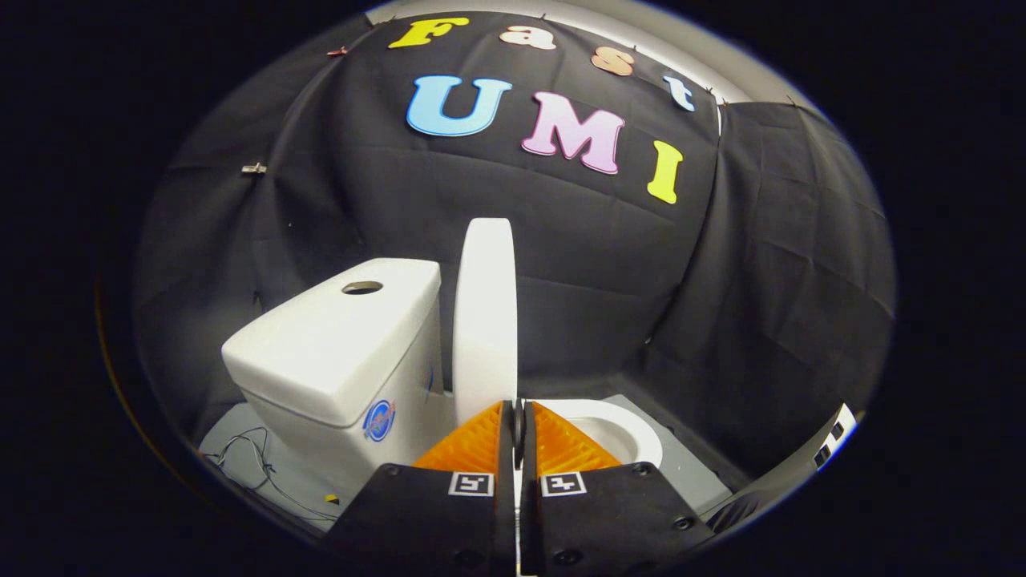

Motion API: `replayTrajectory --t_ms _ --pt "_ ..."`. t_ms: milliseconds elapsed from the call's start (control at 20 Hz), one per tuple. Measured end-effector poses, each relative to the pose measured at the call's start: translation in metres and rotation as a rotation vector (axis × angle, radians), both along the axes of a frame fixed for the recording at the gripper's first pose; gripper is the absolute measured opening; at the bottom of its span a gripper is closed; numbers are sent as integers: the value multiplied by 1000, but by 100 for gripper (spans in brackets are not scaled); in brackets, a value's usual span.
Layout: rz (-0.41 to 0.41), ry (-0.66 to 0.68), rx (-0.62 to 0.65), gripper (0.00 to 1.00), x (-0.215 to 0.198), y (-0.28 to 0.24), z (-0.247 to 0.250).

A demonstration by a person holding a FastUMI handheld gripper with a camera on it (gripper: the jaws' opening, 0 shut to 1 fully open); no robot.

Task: Open the toilet lid.

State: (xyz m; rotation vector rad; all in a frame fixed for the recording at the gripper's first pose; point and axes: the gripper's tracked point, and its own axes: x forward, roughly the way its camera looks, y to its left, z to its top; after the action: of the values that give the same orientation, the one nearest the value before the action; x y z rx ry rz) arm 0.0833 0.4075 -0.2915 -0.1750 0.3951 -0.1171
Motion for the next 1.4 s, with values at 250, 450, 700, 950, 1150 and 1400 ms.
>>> replayTrajectory --t_ms 250,450,700,950,1150,1400 --pt "60 -4 -23 8 1 31 -4" --pt "70 -10 -51 8 -2 42 -6" --pt "73 -11 -69 8 0 44 -7" --pt "68 1 -61 9 -4 40 -8" --pt "44 23 -37 16 -9 36 -13" --pt "110 37 -7 73 -20 51 -16"
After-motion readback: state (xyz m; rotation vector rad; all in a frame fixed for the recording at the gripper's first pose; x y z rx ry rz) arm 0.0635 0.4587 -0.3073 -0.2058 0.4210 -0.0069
